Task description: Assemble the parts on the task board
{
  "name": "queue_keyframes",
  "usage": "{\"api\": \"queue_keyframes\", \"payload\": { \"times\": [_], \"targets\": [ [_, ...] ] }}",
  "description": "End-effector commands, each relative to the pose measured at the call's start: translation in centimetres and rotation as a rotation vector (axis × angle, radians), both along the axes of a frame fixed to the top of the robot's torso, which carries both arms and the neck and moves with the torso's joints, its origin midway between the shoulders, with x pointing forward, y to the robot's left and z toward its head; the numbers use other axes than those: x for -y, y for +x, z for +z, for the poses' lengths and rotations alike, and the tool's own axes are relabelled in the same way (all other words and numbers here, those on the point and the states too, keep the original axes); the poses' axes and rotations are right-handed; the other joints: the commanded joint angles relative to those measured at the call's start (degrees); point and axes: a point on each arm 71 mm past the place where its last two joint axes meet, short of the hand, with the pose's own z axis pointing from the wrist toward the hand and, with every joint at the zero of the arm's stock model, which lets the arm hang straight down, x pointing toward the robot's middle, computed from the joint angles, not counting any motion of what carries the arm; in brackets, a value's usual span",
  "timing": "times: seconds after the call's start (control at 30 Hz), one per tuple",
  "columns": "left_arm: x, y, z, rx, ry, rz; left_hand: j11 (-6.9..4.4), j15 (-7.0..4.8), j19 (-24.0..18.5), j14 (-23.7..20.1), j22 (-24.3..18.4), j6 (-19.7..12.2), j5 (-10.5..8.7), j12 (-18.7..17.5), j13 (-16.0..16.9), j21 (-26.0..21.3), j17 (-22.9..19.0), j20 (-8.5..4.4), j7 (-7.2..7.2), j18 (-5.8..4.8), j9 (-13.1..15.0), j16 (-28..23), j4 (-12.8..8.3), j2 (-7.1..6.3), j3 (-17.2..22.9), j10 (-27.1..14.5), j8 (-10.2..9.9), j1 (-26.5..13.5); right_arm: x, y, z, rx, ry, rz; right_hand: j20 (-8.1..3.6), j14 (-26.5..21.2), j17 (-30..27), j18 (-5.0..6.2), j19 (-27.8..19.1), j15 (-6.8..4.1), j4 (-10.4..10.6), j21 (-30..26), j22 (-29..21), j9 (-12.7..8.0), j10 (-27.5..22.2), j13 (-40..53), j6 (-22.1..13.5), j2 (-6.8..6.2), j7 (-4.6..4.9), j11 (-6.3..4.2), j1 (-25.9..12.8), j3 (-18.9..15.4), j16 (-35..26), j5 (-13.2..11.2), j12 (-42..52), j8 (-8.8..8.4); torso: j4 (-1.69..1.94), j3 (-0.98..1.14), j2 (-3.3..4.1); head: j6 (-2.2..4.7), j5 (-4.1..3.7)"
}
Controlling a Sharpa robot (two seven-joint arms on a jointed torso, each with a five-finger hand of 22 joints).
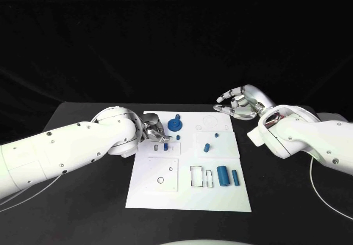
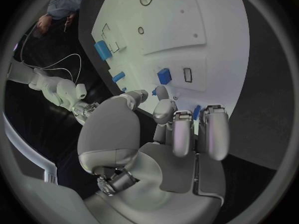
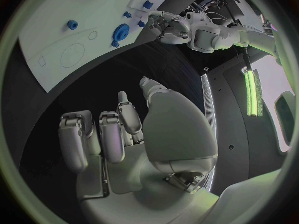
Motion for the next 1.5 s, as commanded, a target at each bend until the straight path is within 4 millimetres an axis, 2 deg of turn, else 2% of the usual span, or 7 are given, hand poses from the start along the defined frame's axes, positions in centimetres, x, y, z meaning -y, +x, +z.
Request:
{"api": "queue_keyframes", "payload": {
  "times": [0.03, 0.2, 0.33, 0.53, 0.77, 1.0, 1.5],
  "targets": [
    [-0.1, 0.1, 0.8, 0.002, -0.019, -0.002, 0.23, -0.18, 0.95, 6.06, 2.20, -0.39, -0.16, -0.56, -0.43, -0.25, 15.10, -0.33, 0.35, -0.34, 0.10, 0.36, -0.09, -0.22, -0.46, -0.37, -0.28, -0.42, 0.0, 0.0, 0.0, 0.008, 0.001, 0.005, -0.38, 4.87, 11.20, 0.09, 5.17, -0.25, 0.18, -0.21, 13.97, 0.01, -0.38, 0.35, -0.37, -0.07, -0.04, -0.12, -0.45, -0.29, -0.24, -0.37, -0.25, 0.37, -0.02, 0.02, -0.01, 0.31, 0.00],
    [-0.8, 0.8, 2.2, 0.002, -0.047, 0.015, 1.83, 1.10, -1.57, 5.63, -3.50, -4.19, 0.06, -8.37, -8.78, -3.49, 13.75, 0.64, 2.16, 0.77, -0.78, -0.46, -0.15, -0.32, -1.62, -6.64, -3.20, 2.85, 0.1, 0.1, 0.0, 0.007, 0.003, 0.002, -0.38, 4.88, 11.22, 0.09, 5.16, -0.24, 0.18, -0.23, 13.96, 0.01, -0.41, 0.33, -0.40, -0.05, -0.04, -0.12, -0.62, -0.33, -0.24, -0.37, -0.28, 0.39, 0.07, -0.01, 0.01, 0.82, -0.02],
    [-2.0, 2.1, 3.7, 0.000, -0.065, 0.042, 3.28, 2.35, -2.32, 5.40, -5.30, -7.21, -0.02, -10.46, -11.31, -4.67, 13.04, 1.71, 3.93, 1.11, -3.16, -0.92, -0.05, -0.29, -2.43, -8.56, -6.82, 4.09, 0.2, 0.2, -0.1, 0.005, 0.003, 0.002, -0.38, 4.88, 11.21, 0.09, 5.16, -0.24, 0.18, -0.22, 13.96, 0.01, -0.41, 0.32, -0.40, -0.05, -0.04, -0.12, -0.62, -0.33, -0.24, -0.37, -0.28, 0.40, -0.03, 0.02, 0.07, 1.38, 0.20],
    [-3.6, 4.1, 5.0, 0.002, -0.045, 0.076, 3.71, 2.76, -2.38, 5.41, -5.47, -7.37, -0.53, -10.83, -11.88, -4.86, 13.04, 2.17, 4.38, 1.16, -4.28, -0.92, -0.02, -0.72, -3.26, -9.04, -7.90, 4.49, 0.2, 0.3, -0.1, 0.003, 0.003, 0.001, -0.38, 4.87, 11.17, 0.07, 5.19, -0.24, 0.16, -0.17, 14.00, 0.02, -0.44, 0.29, -0.40, -0.03, -0.05, -0.12, -0.63, -0.32, -0.26, -0.36, -0.31, 0.41, -0.09, 0.00, 0.13, 1.94, 0.60],
    [-4.6, 5.8, 5.3, -0.002, 0.025, 0.095, 3.93, 3.01, -2.07, 5.55, -4.89, -6.86, -3.40, -10.41, -11.82, -4.62, 13.46, 2.53, 4.54, 1.07, -5.60, -0.66, 0.13, -0.40, -5.03, -8.98, -8.75, 3.73, 0.1, 0.3, -0.1, 0.002, 0.003, 0.003, -0.38, 4.88, 11.23, 0.07, 5.19, -0.25, 0.13, -0.17, 14.00, 0.02, -0.38, 0.35, -0.40, 0.01, -0.05, -0.13, -0.63, -0.30, -0.23, -0.31, -0.25, 0.42, 0.15, -0.10, 0.14, 2.23, 0.58],
    [-4.5, 6.8, 4.6, -0.043, 0.096, 0.090, 3.94, 3.04, -1.75, 5.69, -4.21, -6.51, -5.59, -9.97, -11.70, -4.28, 13.92, 2.60, 4.52, 0.95, -6.40, -0.36, 0.15, 0.48, -6.28, -8.86, -9.13, 3.17, -0.1, 0.3, -0.2, 0.001, 0.003, 0.008, -0.38, 4.89, 11.25, 0.07, 5.20, -0.25, 0.10, -0.15, 14.01, 0.02, -0.36, 0.36, -0.39, 0.05, -0.06, -0.13, -0.62, -0.27, -0.23, -0.23, -0.23, 0.44, 0.02, -0.09, 0.13, 1.97, 0.85],
    [-3.9, 7.8, 2.6, -0.125, 0.129, 0.098, 3.94, 3.04, -1.52, 5.85, -3.64, -6.35, -6.43, -9.72, -11.60, -3.97, 14.42, 2.62, 4.52, 0.83, -6.79, -0.05, 0.17, 1.17, -6.77, -8.80, -9.30, 2.66, -0.4, 0.3, -0.2, 0.005, 0.006, 0.016, -0.39, 4.86, 11.15, 0.11, 5.11, -0.26, 0.05, -0.32, 13.90, 0.03, -0.47, 0.24, -0.40, 0.15, -0.07, -0.15, -0.62, -0.20, -0.28, 0.00, -0.35, 0.49, 0.01, -0.01, 0.09, 1.45, 1.04]
  ]
}}
